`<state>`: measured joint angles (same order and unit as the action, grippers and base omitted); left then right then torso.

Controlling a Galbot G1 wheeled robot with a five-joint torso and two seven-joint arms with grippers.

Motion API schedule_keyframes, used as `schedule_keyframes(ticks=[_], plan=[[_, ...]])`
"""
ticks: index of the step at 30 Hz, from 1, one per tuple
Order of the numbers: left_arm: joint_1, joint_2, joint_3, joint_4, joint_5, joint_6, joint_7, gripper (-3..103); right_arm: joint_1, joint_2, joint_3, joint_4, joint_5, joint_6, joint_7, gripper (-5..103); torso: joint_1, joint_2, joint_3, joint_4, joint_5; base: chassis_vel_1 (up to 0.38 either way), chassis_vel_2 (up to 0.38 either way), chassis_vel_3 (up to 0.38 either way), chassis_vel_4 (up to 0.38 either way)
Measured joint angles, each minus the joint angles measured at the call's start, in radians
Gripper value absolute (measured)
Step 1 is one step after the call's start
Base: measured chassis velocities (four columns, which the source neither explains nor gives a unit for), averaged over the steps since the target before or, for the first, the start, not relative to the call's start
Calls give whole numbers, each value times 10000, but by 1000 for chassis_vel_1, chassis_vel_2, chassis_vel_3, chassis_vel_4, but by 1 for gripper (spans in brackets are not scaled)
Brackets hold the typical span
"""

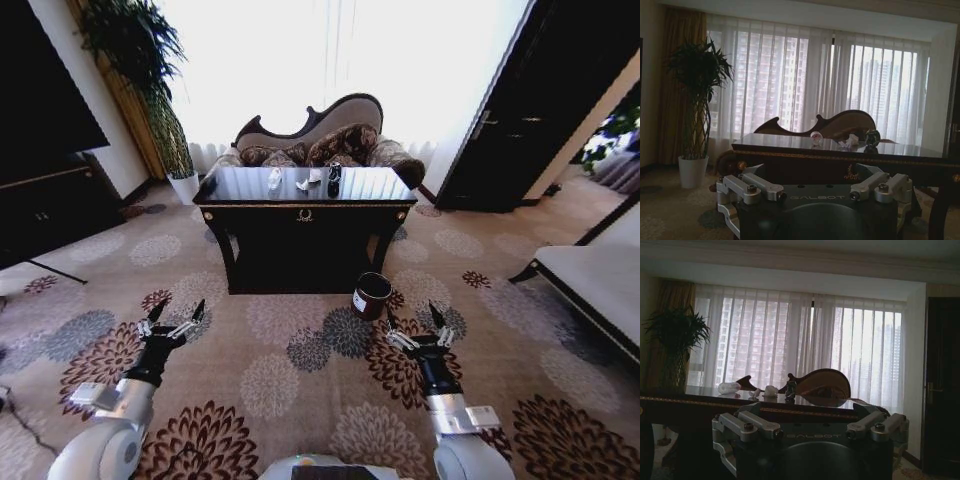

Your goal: Move to the front of the table and place the trash on the table into the trash bin.

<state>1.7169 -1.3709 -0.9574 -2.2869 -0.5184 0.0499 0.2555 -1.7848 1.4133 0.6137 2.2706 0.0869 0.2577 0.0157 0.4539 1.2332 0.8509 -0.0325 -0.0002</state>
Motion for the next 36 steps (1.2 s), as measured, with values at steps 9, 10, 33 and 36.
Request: schedule_keyframes(ticks=[9, 10, 33, 36], plan=[[-64, -25, -147, 51, -100, 0, 0, 100, 113, 127, 40, -43, -985, -152, 131, 100, 0, 0, 0, 0, 0, 0, 0, 0, 0], [-78, -35, -148, 66, -105, 0, 0, 100, 110, 132, 39, -39, -1104, -154, 122, 100, 0, 0, 0, 0, 0, 0, 0, 0, 0], [-105, -49, -267, 12, -331, -3, 11, 100, -47, 179, -432, 194, -59, -358, -58, 100, 0, 0, 0, 0, 0, 0, 0, 0, 0], [-115, -29, -382, -50, -414, 1, 13, 100, -62, 177, -386, 235, 102, -415, -105, 100, 0, 0, 0, 0, 0, 0, 0, 0, 0]])
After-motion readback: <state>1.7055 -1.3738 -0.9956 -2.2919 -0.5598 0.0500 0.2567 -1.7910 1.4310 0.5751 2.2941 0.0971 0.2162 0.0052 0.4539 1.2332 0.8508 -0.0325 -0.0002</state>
